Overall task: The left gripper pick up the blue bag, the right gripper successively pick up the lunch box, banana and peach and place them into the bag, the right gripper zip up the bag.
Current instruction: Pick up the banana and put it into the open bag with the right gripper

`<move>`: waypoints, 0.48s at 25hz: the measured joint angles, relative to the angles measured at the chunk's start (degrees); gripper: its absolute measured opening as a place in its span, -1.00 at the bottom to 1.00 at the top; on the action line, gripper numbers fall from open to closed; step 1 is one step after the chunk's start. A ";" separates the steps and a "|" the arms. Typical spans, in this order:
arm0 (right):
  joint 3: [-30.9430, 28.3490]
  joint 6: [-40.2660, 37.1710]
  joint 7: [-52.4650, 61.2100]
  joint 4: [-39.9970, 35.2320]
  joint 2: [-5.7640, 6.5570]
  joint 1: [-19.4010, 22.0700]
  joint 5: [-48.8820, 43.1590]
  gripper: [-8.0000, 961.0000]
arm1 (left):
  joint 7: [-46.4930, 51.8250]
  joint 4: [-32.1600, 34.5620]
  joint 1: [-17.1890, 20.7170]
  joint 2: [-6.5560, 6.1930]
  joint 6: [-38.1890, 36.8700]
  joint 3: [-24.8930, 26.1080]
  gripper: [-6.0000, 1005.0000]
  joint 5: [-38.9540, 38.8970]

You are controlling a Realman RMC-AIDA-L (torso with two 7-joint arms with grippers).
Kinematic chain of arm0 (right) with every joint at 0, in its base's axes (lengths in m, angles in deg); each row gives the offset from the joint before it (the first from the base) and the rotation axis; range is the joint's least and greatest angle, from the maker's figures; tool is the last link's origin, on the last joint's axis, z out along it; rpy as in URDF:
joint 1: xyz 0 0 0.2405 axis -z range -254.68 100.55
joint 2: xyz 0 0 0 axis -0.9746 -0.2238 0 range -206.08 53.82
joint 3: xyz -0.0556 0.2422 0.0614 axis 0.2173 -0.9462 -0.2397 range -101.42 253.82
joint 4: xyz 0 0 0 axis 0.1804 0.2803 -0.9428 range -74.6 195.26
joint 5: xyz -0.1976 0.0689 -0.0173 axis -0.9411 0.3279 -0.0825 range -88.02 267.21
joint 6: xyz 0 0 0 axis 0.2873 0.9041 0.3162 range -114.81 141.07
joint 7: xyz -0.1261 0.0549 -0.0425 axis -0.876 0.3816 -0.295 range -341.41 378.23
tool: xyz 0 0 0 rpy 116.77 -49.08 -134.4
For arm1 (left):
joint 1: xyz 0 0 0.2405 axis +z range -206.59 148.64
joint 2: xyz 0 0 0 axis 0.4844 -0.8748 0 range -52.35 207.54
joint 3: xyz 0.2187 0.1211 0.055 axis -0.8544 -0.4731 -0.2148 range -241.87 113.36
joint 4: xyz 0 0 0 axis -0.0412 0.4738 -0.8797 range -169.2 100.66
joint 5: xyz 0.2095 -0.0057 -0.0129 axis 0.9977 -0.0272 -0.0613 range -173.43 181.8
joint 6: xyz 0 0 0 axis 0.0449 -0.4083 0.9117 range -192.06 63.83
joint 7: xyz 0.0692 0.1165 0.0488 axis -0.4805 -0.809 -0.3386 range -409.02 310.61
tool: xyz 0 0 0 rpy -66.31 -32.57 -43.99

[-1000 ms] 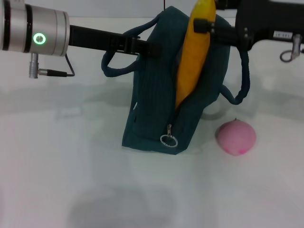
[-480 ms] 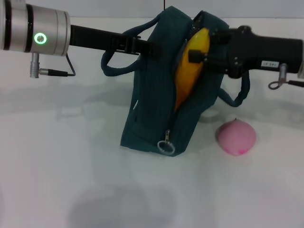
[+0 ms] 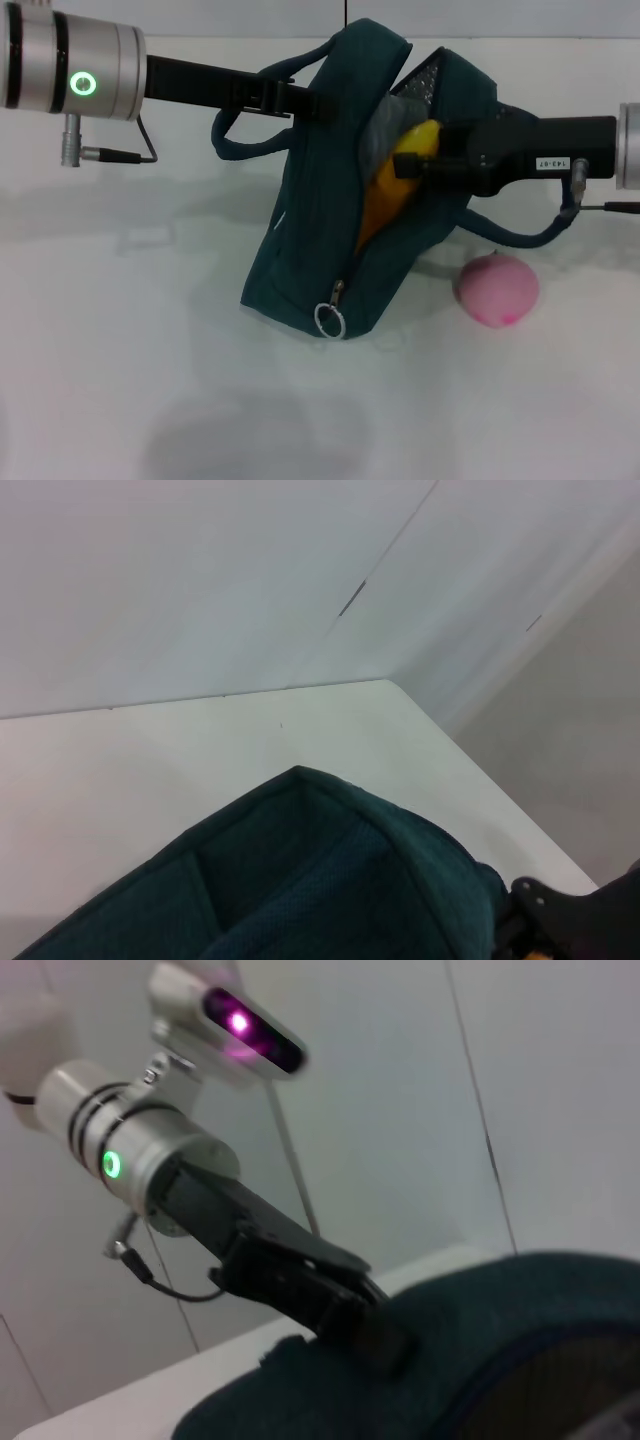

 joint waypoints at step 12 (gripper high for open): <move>-0.32 -1.14 8.72 -3.20 1.52 -0.57 -2.22 -0.09 | -0.16 -0.23 0.13 0.08 -0.07 0.00 -0.88 -0.01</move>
